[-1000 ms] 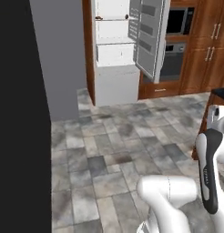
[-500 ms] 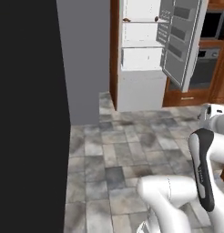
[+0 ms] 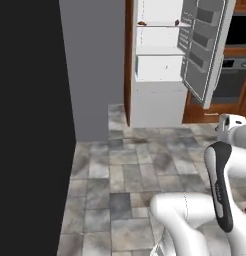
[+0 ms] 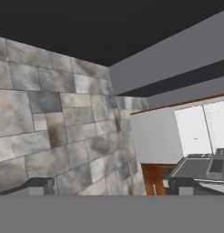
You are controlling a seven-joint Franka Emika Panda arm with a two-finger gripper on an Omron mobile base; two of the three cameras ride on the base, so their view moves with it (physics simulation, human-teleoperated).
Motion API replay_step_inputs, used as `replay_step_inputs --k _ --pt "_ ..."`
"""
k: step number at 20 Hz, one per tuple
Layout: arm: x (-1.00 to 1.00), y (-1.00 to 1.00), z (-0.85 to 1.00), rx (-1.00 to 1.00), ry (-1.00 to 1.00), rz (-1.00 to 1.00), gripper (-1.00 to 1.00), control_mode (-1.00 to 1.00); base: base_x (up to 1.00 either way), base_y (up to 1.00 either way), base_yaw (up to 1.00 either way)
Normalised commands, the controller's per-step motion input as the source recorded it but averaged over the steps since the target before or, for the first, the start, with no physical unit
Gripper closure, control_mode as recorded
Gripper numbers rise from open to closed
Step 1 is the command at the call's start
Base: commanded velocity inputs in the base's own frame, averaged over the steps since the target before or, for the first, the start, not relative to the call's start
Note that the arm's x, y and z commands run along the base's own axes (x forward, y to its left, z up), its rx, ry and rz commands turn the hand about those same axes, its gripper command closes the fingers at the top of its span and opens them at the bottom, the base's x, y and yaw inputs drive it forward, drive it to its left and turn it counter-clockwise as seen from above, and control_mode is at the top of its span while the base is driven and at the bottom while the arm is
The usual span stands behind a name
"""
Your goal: Gather the bell pepper and corn from the fridge and place them on a tray on the dining counter. Then gather the chicken drumsticks from the fridge and place them on the other tray.
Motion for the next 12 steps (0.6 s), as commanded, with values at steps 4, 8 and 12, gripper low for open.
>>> replay_step_inputs --k 4,8,12 --pt "0.0 0.0 0.0 0.0 0.0 0.0 -1.0 1.0 0.0 -0.96 0.14" --pt "0.0 0.0 0.0 0.0 0.0 0.0 -1.0 1.0 0.42 -0.35 0.16" --pt "0.0 0.0 0.0 0.0 0.0 0.0 -1.0 1.0 0.84 -0.14 0.16"
